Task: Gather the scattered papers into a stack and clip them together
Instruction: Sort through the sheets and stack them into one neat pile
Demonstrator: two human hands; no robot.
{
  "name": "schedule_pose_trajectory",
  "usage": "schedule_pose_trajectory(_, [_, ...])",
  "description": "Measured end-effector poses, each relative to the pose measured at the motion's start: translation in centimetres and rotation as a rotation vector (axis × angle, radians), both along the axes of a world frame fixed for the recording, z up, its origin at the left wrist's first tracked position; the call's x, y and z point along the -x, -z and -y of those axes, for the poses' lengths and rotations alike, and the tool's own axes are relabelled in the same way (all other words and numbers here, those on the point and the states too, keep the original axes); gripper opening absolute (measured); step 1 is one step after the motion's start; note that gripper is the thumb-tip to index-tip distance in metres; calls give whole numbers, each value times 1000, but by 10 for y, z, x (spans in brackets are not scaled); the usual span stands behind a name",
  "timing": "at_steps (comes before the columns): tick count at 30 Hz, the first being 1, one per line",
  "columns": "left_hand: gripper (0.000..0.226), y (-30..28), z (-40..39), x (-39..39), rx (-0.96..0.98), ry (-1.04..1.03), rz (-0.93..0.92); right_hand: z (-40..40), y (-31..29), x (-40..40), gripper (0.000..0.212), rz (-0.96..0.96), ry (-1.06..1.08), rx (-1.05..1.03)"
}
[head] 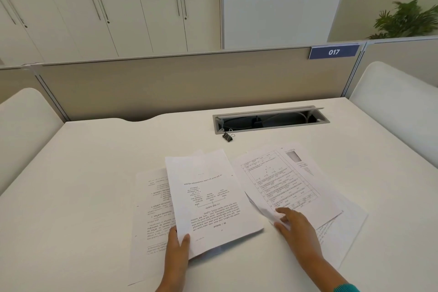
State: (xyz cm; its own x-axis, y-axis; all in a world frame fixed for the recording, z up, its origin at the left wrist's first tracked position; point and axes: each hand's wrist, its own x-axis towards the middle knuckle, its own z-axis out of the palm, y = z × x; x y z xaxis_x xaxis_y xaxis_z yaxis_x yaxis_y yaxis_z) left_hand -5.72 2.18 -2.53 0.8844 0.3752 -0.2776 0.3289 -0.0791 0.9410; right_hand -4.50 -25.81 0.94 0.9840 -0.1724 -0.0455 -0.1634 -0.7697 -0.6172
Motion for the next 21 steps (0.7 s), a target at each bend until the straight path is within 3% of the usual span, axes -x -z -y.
schedule_pose_trajectory(5, [34,0,-1,1,19,9,1,3,-4,-6,20,-18,149,-188])
schedule_pose_trajectory(11, [36,2,-3,0,74,9,-31,-6,-28,-21,17,171,235,-364])
schedule_pose_trajectory(14, [33,0,-4,-1,143,15,-55,-22,-40,-26,21,220,187,-429])
schedule_pose_trajectory(21, [26,-10,-5,1,353,41,-123,-81,-42,-21,25,125,-78,-563])
